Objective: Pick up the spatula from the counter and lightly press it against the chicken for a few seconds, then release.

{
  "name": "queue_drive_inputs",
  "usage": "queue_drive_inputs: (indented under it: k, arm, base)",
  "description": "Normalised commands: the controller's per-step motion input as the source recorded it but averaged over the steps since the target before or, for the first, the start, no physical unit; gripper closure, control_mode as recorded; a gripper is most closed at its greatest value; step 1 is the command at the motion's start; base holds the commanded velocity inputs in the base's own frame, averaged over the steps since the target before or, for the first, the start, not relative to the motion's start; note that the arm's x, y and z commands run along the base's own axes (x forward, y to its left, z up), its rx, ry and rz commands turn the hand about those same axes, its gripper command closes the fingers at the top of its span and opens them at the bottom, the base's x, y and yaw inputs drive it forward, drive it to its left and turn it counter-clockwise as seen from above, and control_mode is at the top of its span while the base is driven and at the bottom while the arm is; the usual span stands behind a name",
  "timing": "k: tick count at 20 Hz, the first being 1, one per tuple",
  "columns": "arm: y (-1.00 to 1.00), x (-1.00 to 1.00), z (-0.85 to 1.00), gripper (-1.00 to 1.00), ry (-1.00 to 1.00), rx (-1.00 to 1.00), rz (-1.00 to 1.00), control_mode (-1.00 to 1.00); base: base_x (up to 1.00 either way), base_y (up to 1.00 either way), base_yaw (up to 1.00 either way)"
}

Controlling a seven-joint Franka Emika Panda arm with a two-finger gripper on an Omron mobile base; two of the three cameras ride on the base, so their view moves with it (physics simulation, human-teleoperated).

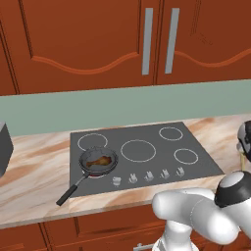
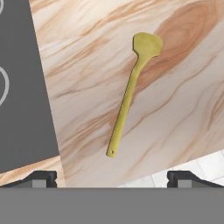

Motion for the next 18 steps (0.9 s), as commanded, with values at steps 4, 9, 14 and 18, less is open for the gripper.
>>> queue_drive_inputs:
  k: [4, 9, 14, 18]
  arm:
    - [0.00, 0.15, -0.10, -1.00, 0.00, 0.00, 0.00, -1.00]
    - [-0.03, 0.14, -0.17, -1.00, 0.00, -0.01, 0.00, -1.00]
    - [-0.11, 0.10, -0.17, -1.00, 0.00, 0.00, 0.00, -1.00]
    - [-0.11, 0.08, -0.15, -1.00, 0.00, 0.00, 0.00, -1.00]
  base:
    - [0.00, 0.00, 0.00]
    - [0.00, 0.00, 0.00]
    - [0.00, 0.00, 0.00]
    - [0.00, 0.00, 0.00]
